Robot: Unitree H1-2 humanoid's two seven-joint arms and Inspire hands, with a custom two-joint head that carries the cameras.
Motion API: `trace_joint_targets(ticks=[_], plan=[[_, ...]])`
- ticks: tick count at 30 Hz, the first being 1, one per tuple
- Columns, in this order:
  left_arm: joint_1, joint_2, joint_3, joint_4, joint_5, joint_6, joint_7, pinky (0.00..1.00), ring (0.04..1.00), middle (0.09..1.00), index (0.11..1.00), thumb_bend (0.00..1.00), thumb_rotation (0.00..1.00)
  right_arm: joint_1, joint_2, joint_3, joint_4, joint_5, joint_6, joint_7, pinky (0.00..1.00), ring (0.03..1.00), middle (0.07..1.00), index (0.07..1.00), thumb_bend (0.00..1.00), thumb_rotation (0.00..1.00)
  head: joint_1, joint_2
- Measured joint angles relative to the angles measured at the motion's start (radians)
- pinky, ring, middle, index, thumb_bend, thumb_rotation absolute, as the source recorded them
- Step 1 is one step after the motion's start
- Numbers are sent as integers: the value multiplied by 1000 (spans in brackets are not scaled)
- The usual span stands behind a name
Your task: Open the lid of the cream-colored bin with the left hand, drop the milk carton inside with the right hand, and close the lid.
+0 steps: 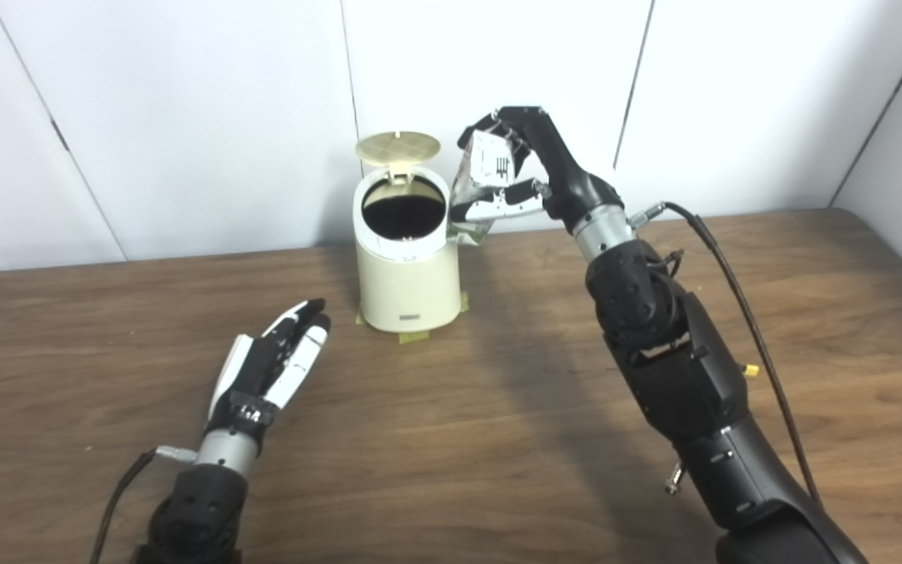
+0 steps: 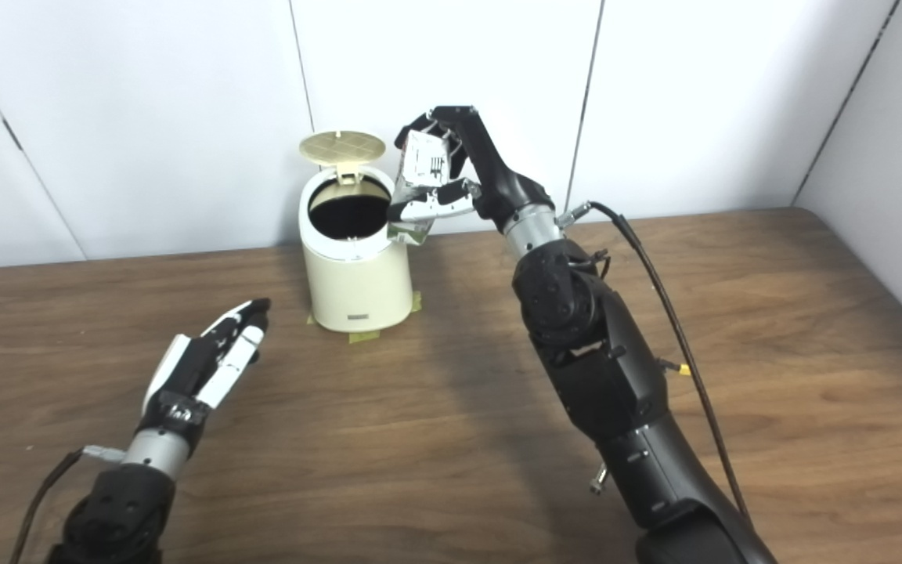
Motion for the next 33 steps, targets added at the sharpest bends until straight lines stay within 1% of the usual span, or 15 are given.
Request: trace_joint_targets(ticks=[3, 6, 8, 13, 16, 17, 19, 22, 24, 28, 33], plan=[[5, -8, -13, 12, 7, -8, 16, 858, 914, 921, 890, 493, 870, -32, 19, -1, 45, -1, -10, -14, 335, 380, 493, 513, 517, 0, 12, -5], [8, -13, -21, 20, 8, -31, 20, 868, 918, 923, 891, 494, 865, -64, 29, -2, 105, 2, -18, -27, 347, 386, 496, 505, 518, 0, 20, -8], [10, -15, -20, 22, 8, -34, 24, 870, 922, 926, 891, 489, 862, -73, 41, -5, 120, 6, -18, -33, 358, 389, 495, 503, 518, 0, 20, -8], [11, -20, -20, 22, 10, -34, 30, 870, 924, 933, 895, 490, 867, -89, 70, -7, 144, 21, -18, -35, 369, 393, 495, 504, 518, 0, 23, -5], [12, -21, -20, 22, 12, -34, 32, 876, 929, 937, 902, 492, 875, -107, 84, -5, 179, 25, -23, -37, 368, 395, 499, 502, 518, 0, 23, -2], [12, -22, -20, 22, 11, -34, 32, 863, 925, 937, 902, 490, 872, -110, 86, -3, 188, 25, -25, -37, 369, 396, 500, 502, 518, 0, 25, -2], [13, -24, -20, 22, 11, -34, 33, 858, 924, 937, 902, 492, 869, -118, 91, 4, 209, 24, -38, -37, 376, 403, 505, 495, 518, 0, 26, -2], [14, -26, -19, 21, 11, -34, 33, 879, 933, 942, 906, 495, 871, -133, 98, 16, 250, 17, -48, -43, 372, 401, 507, 495, 518, 0, 28, 2], [17, -28, -19, 17, 11, -34, 33, 869, 929, 941, 909, 497, 869, -137, 102, 19, 272, 16, -67, -52, 377, 404, 508, 492, 518, 0, 28, 5], [24, -29, -18, 3, 11, -32, 33, 851, 923, 939, 907, 488, 862, -142, 112, 24, 310, 13, -81, -72, 387, 406, 511, 487, 519, 0, 26, 8], [30, -30, -17, -11, 11, -21, 32, 860, 929, 947, 922, 483, 852, -156, 123, 25, 327, 8, -90, -86, 382, 405, 508, 492, 518, 0, 23, 17]])
